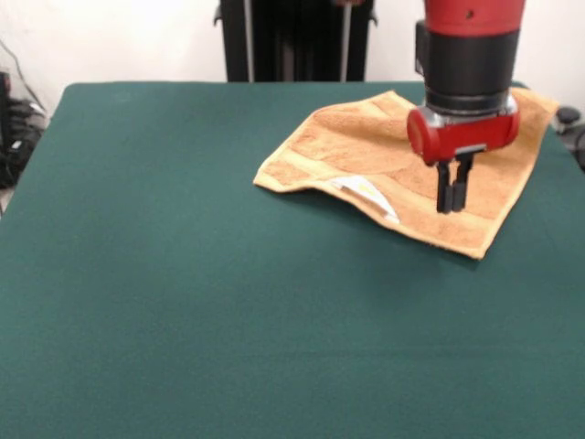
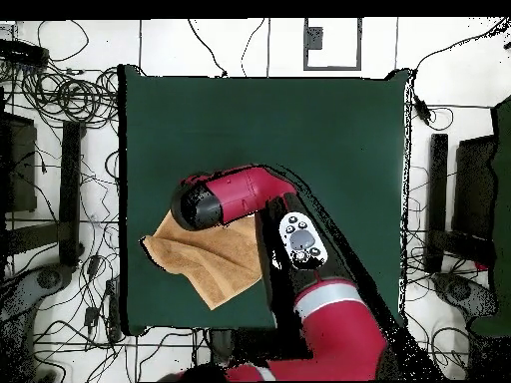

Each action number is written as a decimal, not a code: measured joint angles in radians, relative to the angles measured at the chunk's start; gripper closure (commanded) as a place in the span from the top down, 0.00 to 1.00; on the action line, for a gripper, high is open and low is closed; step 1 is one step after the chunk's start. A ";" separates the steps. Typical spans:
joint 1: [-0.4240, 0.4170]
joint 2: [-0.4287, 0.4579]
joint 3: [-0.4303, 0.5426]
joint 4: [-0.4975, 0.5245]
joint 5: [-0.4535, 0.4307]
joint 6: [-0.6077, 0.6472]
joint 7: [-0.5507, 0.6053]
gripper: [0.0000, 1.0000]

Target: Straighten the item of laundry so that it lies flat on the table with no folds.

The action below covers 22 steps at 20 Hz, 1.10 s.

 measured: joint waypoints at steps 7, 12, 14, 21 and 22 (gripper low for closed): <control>-0.037 0.091 0.051 -0.001 0.004 0.033 0.000 0.00; -0.049 0.147 0.074 -0.002 0.005 0.078 0.000 0.00; -0.057 0.147 0.084 -0.003 0.006 0.088 0.000 0.00; -0.059 0.152 0.087 -0.009 0.007 0.092 0.000 0.00; -0.057 0.153 0.086 -0.012 0.007 0.093 0.000 0.00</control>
